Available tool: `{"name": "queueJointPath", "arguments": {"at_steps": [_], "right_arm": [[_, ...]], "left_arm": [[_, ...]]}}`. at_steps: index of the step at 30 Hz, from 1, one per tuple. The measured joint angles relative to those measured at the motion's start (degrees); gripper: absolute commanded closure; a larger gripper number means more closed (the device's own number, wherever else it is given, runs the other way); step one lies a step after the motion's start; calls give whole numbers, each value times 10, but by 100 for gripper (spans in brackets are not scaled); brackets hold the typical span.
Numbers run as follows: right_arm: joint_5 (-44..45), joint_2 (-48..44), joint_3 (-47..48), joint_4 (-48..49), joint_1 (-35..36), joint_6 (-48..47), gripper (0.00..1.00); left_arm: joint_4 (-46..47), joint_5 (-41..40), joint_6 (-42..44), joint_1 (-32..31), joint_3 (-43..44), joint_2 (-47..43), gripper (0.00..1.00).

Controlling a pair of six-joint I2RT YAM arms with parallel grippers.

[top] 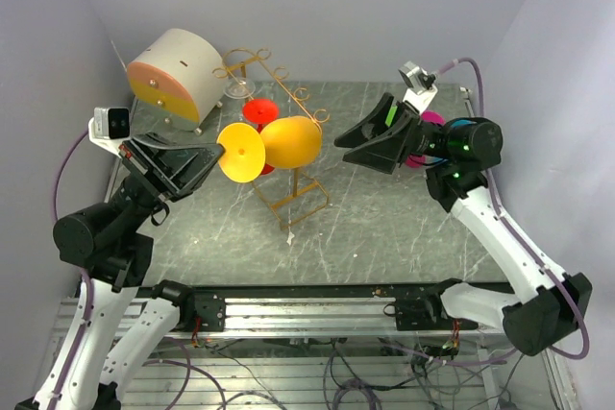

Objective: Take the wine glass off the wine glass rack

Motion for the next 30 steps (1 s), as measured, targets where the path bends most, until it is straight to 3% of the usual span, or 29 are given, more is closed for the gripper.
{"name": "queueJointPath", "arguments": {"at_steps": [6,20,25,30], "right_arm": [[1,56,9,126,40,58,46],[19,113,29,248,118,103,51],[30,127,33,275,130,113,61],[37,131,35,287,134,118,90]], "left_arm": [[7,1,-4,0,0,-2,93],[6,1,-5,0,8,-13,93],[7,1,-8,0,3,-18,93],[7,1,-9,0,-1,-20,93]]}}
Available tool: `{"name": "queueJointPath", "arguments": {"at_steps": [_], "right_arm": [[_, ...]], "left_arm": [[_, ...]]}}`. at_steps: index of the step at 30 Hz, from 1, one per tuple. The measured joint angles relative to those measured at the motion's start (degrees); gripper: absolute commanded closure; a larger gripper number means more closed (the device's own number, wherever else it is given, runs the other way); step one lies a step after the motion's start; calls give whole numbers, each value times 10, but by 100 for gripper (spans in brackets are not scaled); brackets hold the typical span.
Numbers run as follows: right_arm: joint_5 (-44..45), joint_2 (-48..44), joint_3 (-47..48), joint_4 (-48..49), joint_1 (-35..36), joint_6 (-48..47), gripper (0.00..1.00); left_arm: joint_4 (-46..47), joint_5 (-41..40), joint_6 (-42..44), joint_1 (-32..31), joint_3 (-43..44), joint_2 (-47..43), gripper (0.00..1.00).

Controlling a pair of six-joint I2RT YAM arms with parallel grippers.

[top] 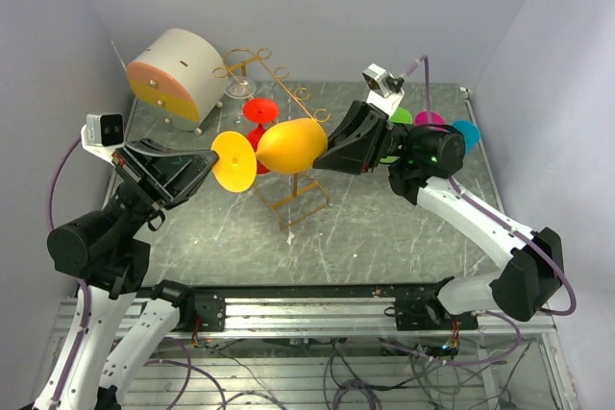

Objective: Take the wine glass off the wine glass rack

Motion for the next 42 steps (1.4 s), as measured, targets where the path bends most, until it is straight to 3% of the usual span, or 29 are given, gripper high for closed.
{"name": "queueJointPath", "arguments": {"at_steps": [1,3,8,11,13,17,21,29,36,42], "right_arm": [[0,0,1,2,0,2,97],[-2,0,3,10,1,8,100],[-7,-20,5,7,4,-5,100],[2,-56,5,-79,5,-60,100],[22,-99,5,-191,5,-129,100],[117,-194,38,-457,5,-301,100],[289,-261,120,-708,5,-440,100],[651,-239,221,-1085,5,-540,100],[779,-166,194,-1289,4,-539,100],[795,-127,192,-1346,4,-547,100]], "left_arm": [[1,-1,-1,0,-2,-1,93],[2,-9,-2,0,-4,-3,90],[-18,-26,8,0,-8,-9,64],[-80,-28,38,0,-8,-18,53],[-142,-36,68,0,0,-25,51],[-289,-63,150,0,49,-29,50],[-433,-112,234,0,113,-24,50],[-627,-197,374,0,187,56,53],[-731,-242,462,0,228,144,55],[-766,-251,498,0,233,174,56]]}}
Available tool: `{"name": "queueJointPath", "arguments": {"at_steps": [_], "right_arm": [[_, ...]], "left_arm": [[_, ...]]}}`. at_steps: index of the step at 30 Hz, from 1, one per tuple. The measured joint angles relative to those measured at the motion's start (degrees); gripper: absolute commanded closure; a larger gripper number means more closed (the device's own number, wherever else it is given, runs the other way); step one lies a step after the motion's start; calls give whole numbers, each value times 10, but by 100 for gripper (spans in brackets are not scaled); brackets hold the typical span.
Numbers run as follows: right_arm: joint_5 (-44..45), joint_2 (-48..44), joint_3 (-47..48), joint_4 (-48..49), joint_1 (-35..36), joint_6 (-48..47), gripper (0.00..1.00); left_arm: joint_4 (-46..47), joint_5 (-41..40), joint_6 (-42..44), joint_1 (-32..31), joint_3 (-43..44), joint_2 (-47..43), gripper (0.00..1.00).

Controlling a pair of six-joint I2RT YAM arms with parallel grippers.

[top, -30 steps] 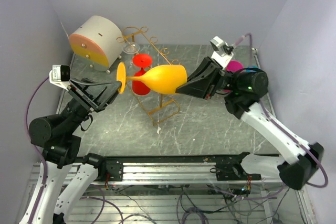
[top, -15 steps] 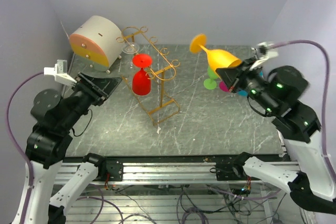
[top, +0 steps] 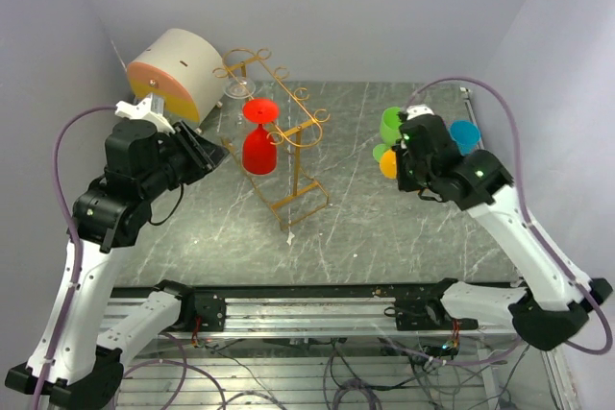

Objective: Take the wine glass off the wine glass rack

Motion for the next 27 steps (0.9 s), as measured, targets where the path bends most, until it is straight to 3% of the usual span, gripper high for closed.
{"name": "queueJointPath", "arguments": {"at_steps": [5,14,27], "right_arm": [[-31,59,-50,18,-26,-22,100],[-132,124,-77,83,-174,-57,100],[-183,216,-61,87,-181,-69,97]], "left_arm": [[-7,0,9,0,0,1,56],[-14,0,13,0,-5,-14,56],[-9,5,7,0,-49,-19,57]]}}
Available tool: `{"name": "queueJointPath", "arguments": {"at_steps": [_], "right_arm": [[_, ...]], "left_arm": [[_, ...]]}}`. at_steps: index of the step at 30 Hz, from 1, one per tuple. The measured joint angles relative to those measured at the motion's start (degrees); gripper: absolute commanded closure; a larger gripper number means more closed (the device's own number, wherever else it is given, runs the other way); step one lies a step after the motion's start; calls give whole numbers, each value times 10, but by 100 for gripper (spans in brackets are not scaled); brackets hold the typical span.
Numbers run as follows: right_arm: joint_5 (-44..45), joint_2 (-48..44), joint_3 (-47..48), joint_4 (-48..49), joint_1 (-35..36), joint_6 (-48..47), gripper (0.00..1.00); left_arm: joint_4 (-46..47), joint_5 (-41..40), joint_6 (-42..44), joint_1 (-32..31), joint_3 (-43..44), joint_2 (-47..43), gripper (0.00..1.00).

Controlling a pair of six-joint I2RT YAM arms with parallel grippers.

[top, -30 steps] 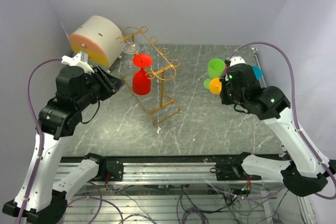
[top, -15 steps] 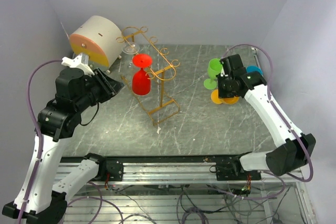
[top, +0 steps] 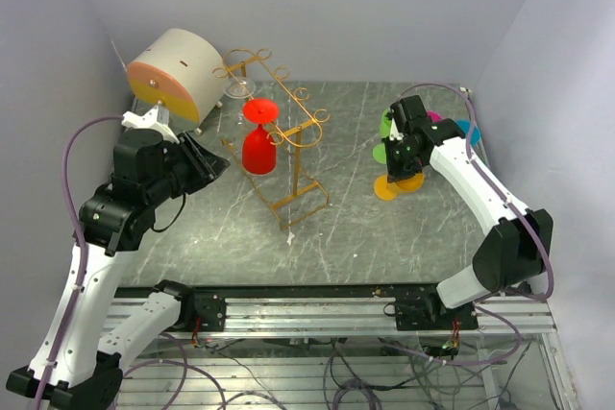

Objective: Take the wine glass off the wine glass rack

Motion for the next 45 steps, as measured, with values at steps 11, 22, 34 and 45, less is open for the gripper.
{"name": "queueJointPath", "arguments": {"at_steps": [11,22,34,45], "right_arm": [[6,9,25,-2,0,2,69],[2,-81,48,11,0,7,67],[-157,-266,27,129,0,28,67],[-194,-299,-12,158,0,33,67]], "left_arm": [[10,5,-4,0,-8,-1,55],[35,9,-13,0,-18,-12,55],[173,5,-109,0,-72,-42,53],[263,7,-139,0,-43,103,54]]}}
